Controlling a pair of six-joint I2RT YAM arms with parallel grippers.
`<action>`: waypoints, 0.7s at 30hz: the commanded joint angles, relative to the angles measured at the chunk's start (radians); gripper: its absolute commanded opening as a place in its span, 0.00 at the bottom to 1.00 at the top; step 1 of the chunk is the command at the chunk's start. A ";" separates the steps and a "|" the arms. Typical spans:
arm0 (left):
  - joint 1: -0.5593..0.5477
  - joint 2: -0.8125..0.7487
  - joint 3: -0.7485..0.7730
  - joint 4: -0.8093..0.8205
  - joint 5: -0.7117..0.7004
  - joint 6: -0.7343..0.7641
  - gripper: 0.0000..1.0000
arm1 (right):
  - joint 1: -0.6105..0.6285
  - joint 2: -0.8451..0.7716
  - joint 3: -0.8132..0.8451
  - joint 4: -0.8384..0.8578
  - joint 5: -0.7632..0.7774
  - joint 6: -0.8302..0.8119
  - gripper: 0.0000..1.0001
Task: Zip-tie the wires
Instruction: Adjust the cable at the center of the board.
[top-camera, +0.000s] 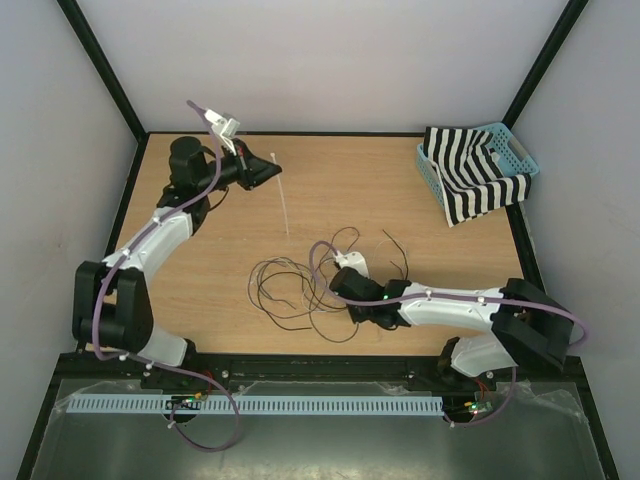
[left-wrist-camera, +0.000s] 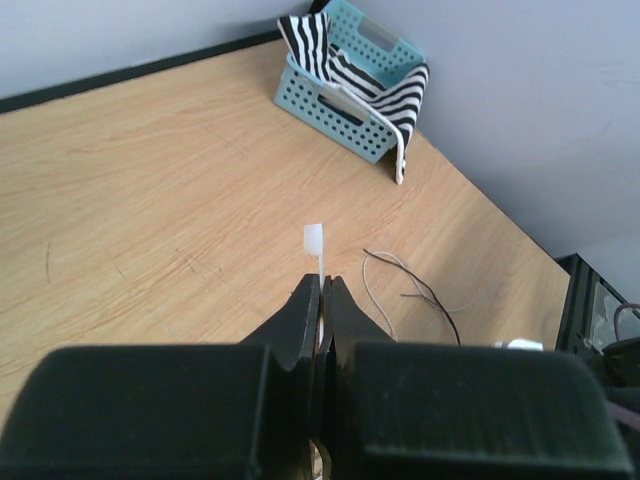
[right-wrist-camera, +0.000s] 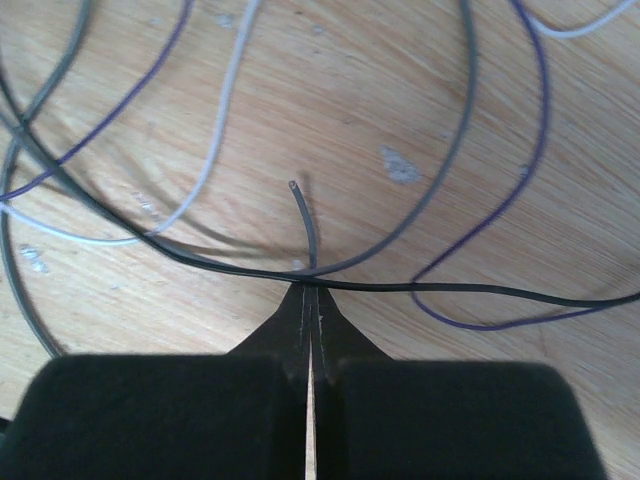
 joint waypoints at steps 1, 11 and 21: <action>-0.032 0.072 0.050 0.057 0.055 0.049 0.00 | -0.063 -0.042 -0.054 -0.107 0.000 -0.042 0.00; -0.095 0.300 0.159 0.146 0.065 0.097 0.00 | -0.127 -0.074 -0.037 -0.107 0.023 -0.086 0.00; -0.121 0.439 0.156 0.294 0.075 0.042 0.00 | -0.172 -0.038 0.011 -0.107 0.072 -0.125 0.00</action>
